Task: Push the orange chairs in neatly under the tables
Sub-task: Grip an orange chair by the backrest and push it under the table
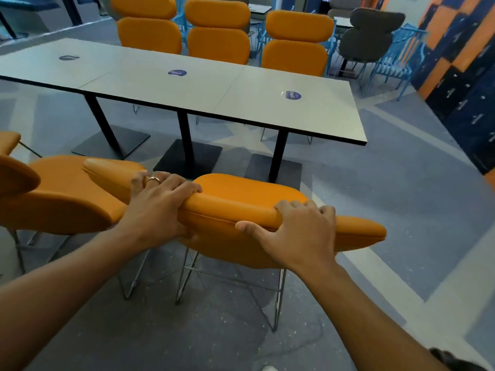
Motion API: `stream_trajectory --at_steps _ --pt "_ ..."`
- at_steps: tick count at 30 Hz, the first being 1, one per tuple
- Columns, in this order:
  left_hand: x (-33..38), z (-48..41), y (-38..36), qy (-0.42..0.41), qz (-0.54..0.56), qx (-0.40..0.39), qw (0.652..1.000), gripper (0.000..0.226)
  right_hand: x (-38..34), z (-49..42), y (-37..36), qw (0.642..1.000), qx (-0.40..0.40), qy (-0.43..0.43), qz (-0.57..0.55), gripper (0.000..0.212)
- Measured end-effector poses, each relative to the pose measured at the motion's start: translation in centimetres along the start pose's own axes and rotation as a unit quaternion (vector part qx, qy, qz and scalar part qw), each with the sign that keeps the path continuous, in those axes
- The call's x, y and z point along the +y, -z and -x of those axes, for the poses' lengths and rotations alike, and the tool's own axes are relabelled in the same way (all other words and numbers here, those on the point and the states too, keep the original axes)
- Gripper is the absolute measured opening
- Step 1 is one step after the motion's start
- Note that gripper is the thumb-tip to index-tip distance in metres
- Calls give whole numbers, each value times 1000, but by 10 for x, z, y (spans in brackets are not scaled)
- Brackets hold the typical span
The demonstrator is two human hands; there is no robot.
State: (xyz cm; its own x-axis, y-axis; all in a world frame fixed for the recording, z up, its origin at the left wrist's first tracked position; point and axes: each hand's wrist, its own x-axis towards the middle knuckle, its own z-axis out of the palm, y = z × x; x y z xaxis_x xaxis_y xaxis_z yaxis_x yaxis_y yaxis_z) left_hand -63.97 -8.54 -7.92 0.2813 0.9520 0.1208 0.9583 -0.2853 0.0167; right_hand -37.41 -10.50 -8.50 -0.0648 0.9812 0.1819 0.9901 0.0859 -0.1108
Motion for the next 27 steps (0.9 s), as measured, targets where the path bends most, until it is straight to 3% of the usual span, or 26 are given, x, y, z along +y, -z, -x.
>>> stream_trajectory --at_steps 3,9,14,27 --pt "0 -1 -4 -12 -3 31 999 85 -7 6 -8 999 43 -25 1 101" --pt "-6 -9 -8 -27 -5 63 998 79 -9 -3 -8 998 22 -24 53 96" --pt "-7 -25 -5 -29 -1 70 997 70 1 -19 -12 996 69 -3 53 87" --pt "6 -99 -21 -30 28 136 990 62 41 -94 -22 994 94 -11 50 85"
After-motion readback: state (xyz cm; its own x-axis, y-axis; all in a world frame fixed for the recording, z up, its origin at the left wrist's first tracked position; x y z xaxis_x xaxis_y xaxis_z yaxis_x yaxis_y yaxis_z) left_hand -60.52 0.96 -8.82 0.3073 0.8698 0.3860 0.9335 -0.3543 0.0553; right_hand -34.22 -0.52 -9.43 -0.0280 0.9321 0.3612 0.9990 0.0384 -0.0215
